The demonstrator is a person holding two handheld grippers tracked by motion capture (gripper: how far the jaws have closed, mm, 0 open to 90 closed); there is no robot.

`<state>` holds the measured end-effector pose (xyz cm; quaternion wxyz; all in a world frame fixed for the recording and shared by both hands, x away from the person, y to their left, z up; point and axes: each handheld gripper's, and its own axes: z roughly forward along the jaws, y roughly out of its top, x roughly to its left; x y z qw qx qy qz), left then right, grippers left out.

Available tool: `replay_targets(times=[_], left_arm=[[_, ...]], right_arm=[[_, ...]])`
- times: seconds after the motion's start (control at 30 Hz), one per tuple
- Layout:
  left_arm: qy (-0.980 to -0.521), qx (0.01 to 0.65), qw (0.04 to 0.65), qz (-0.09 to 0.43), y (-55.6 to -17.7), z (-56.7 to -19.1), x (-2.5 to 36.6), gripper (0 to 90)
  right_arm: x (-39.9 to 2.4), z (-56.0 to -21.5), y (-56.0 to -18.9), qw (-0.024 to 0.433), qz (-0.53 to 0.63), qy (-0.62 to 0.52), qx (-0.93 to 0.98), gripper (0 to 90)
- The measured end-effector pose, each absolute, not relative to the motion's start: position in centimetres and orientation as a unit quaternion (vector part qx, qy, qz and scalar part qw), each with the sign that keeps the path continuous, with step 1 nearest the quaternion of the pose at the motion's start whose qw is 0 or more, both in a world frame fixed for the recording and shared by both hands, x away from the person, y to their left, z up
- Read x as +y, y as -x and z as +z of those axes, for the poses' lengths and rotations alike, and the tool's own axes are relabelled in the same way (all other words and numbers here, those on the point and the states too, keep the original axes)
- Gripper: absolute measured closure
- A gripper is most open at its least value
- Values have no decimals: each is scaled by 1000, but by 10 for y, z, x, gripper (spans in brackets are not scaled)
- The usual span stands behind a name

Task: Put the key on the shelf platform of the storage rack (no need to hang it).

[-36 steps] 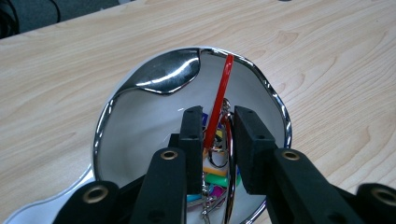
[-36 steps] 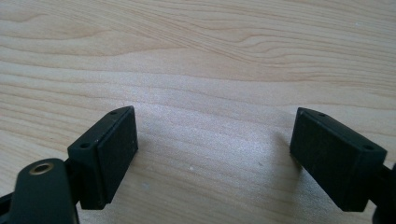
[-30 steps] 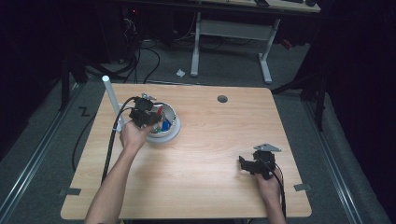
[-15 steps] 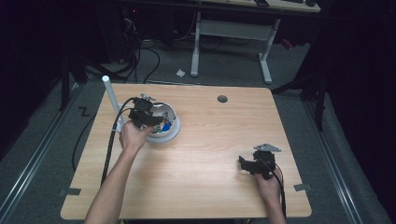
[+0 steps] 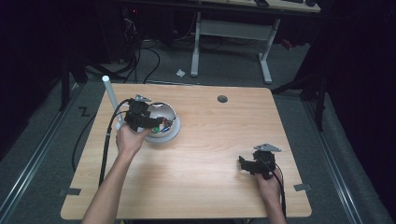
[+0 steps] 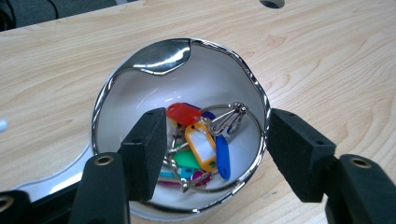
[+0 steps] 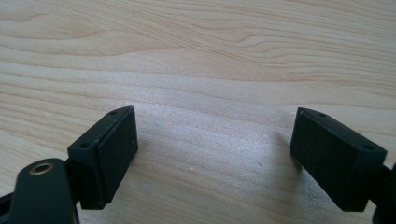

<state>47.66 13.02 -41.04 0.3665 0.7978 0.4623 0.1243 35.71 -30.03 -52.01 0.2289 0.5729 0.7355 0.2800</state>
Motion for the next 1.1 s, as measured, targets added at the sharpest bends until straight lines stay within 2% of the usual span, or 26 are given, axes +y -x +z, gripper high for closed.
replay_targets(times=[0.57,1.1], left_arm=[[-779,462,403,132,-442,-400,152,380],[-777,451,419,131,-416,-401,154,373]], right_arm=[[-300,-520,-357,229,280,-573,735,151],[-300,-520,-357,229,280,-573,736,151]])
